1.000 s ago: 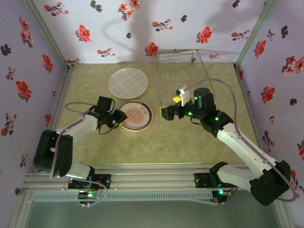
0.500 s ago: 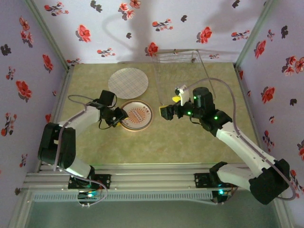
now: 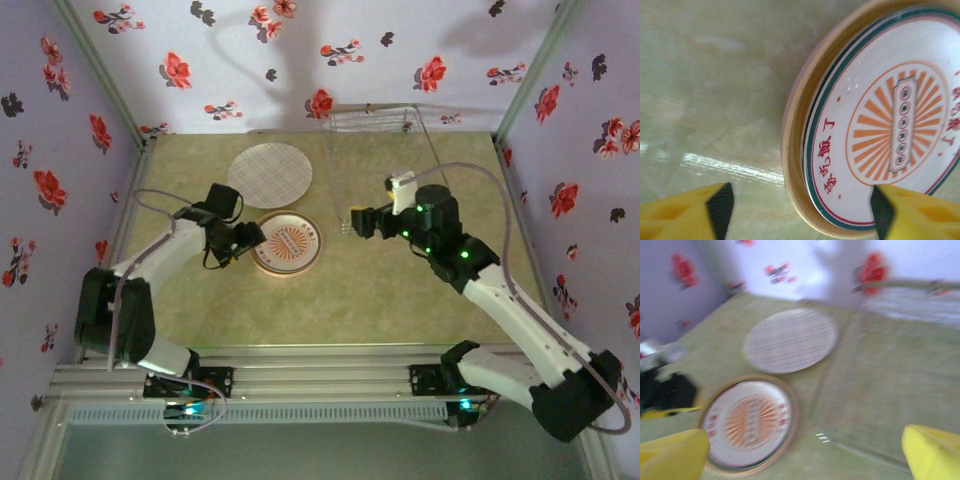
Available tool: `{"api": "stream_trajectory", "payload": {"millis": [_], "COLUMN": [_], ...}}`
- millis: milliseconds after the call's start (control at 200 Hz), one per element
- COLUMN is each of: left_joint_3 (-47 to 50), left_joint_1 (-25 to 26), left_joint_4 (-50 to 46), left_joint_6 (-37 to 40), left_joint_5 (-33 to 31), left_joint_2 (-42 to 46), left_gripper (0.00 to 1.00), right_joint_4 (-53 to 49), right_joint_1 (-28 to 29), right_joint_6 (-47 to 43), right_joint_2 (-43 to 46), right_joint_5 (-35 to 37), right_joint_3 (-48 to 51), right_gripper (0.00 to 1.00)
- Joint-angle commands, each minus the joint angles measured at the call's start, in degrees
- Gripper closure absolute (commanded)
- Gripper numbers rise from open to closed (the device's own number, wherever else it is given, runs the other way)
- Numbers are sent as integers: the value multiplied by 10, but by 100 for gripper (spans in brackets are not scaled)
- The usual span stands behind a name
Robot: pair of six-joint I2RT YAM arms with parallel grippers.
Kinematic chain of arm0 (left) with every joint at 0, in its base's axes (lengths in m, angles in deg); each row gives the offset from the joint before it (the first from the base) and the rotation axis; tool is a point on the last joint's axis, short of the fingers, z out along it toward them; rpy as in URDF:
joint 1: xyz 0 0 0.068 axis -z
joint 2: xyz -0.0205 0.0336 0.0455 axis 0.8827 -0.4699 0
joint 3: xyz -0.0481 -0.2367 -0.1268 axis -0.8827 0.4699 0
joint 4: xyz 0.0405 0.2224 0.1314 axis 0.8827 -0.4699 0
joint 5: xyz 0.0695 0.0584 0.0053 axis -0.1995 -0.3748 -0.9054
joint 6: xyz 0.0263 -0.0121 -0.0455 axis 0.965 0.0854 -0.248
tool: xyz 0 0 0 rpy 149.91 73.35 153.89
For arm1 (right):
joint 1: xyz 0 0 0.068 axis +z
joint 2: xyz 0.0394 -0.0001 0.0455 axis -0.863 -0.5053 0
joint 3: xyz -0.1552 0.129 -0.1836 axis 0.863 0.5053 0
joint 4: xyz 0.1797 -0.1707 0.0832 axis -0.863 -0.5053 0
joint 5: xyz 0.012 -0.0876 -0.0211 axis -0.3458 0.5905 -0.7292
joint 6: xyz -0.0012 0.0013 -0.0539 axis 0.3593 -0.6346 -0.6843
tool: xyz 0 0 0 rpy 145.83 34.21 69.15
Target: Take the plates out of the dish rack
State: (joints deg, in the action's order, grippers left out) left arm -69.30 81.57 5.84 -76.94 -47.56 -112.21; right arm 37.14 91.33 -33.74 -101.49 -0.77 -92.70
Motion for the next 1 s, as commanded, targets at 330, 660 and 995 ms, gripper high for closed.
{"api": "stream_trajectory", "payload": {"millis": [330,660,995], "left_joint_3": [2,36,129], "left_joint_1": [-85,-97,-99], "left_joint_4": [-115,-114,42], "left_joint_6": [6,64,272], "left_joint_5": [-104,-329,-390], "left_joint_2": [188,201,201], "left_gripper": [0,0,0], "right_joint_4": [-268,188,435], "right_joint_1": [-195,-233,-256], "right_joint_6": [173,37,-50], "right_joint_2": [55,-48,-264], "right_joint_5": [178,244,156], "right_joint_3": [72,266,245], "right_gripper": [1,1,1]}}
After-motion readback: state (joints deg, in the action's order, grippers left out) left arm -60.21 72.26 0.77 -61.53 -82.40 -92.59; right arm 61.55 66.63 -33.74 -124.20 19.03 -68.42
